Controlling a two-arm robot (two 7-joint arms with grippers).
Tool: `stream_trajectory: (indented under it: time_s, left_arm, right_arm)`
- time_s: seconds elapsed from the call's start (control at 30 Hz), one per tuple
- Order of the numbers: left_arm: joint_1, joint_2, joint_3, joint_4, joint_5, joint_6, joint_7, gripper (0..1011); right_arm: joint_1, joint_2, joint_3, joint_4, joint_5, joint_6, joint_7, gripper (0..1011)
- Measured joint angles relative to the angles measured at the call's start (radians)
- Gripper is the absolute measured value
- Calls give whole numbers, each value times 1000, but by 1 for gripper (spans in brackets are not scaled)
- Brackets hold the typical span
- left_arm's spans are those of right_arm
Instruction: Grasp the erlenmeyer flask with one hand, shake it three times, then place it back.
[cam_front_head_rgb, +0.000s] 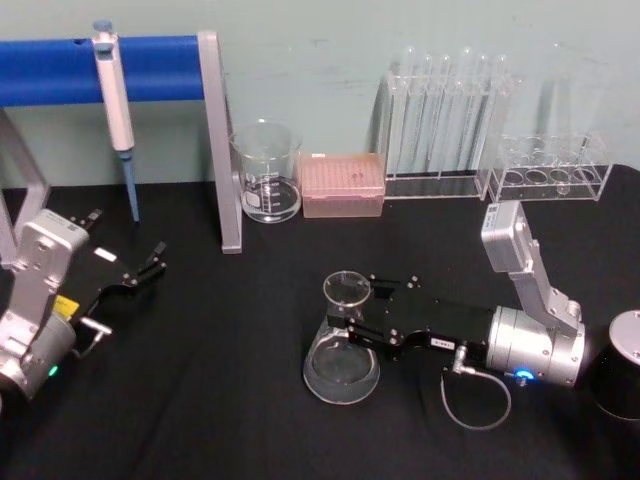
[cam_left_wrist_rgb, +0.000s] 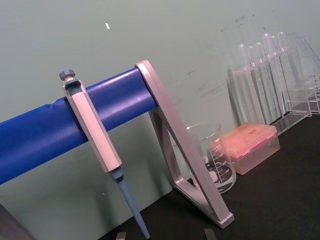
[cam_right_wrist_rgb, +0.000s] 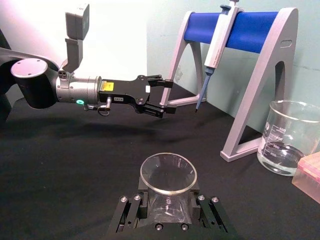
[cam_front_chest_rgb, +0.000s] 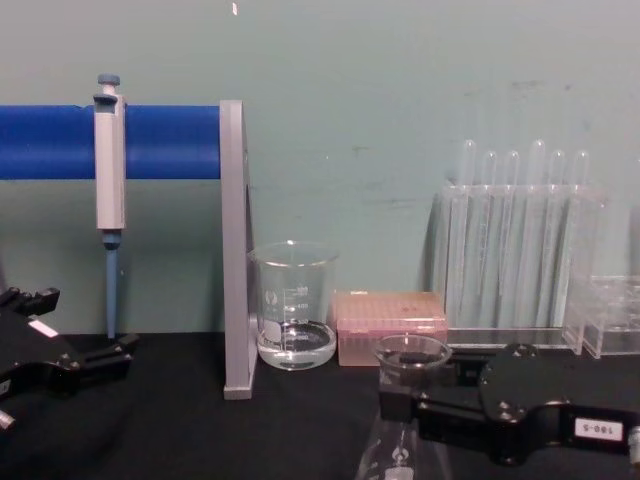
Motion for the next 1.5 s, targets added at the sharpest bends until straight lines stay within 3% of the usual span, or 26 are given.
stream_trajectory:
  time_s: [0.67,0.97,1.5]
  left_arm:
    - [0,0,0,0,0,0,0,1000]
    - [0,0,0,0,0,0,0,1001]
    - [0,0,0,0,0,0,0,1001]
  right_arm:
    - [-2,2,4,-1,5,-6,0,448]
    - [-14,10,52,-60,33,-19,-44,448]
    - [-3,16,140,-149,39,5,-155,448]
